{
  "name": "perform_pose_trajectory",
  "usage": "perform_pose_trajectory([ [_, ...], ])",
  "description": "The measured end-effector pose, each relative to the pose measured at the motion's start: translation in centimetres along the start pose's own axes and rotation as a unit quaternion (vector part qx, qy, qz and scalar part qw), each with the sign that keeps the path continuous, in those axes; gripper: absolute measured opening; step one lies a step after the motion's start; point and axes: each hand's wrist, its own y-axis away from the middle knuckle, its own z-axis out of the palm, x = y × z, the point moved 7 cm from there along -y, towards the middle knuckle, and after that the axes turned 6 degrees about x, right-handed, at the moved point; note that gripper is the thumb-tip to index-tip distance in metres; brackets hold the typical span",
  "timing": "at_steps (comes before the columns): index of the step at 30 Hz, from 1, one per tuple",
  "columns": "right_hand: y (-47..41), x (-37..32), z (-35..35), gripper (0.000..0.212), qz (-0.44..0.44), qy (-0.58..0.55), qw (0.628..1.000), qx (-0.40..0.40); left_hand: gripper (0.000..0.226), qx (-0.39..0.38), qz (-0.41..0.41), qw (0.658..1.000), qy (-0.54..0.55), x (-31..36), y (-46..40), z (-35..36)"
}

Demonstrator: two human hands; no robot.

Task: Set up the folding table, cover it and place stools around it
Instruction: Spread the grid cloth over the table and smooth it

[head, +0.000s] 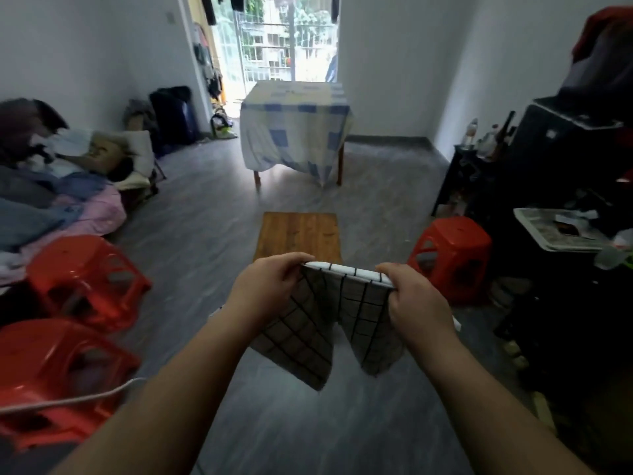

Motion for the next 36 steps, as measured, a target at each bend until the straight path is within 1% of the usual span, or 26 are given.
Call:
perform_pose_trajectory([
  [3,-2.0,-5.0,4.9,0.043,-0.006,-0.011,1.0,-0.007,0.026,0.009,-0.013,1.0,0.002,-6.2,-1.6,-3.8],
  [6,-3.5,-8.7,8.5,0.041,-0.011,-0.019,1.0,-0.019,0.033,0.016,-0.038,0.999,0.011,-11.2,-2.9,-6.5],
  [9,-4.6,-10.6,11.0,0.038,-0.003,-0.007,0.999,-0.035,0.028,0.017,-0.05,0.999,0.015,-14.9,-4.1,-8.0],
  [13,-6.7,-11.8,14.0,0.036,0.001,0.002,0.999,-0.054,0.028,0.023,-0.056,0.998,0.029,-18.1,-6.7,-8.0],
  [17,-9.9,-11.9,16.6,0.035,0.001,-0.014,0.998,-0.061,0.028,0.05,-0.081,0.994,0.055,-20.2,-9.6,-7.3],
  [21,-14.4,-11.1,19.0,0.034,0.003,-0.032,0.997,-0.063,0.028,0.058,-0.078,0.994,0.044,-21.0,-14.3,-5.9],
  [24,-18.9,-9.7,20.6,0.031,0.001,-0.042,0.997,-0.065,0.027,0.066,-0.074,0.995,0.028,-21.5,-19.1,-4.8],
  [26,-22.4,-8.5,21.7,0.03,0.002,-0.068,0.995,-0.066,0.026,0.068,-0.067,0.995,0.016,-21.8,-22.5,-3.9],
  [30,-29.7,-6.0,24.0,0.032,0.003,-0.102,0.99,-0.093,0.026,0.073,-0.076,0.994,-0.01,-22.5,-29.0,-2.0],
  [31,-31.4,-5.3,24.6,0.032,0.002,-0.098,0.99,-0.101,0.026,0.077,-0.082,0.994,-0.008,-22.9,-30.3,-1.6],
  [36,-37.7,-2.2,28.4,0.021,-0.003,-0.006,0.989,-0.15,0.028,0.097,-0.125,0.987,0.022,-25.3,-35.7,-0.2],
])
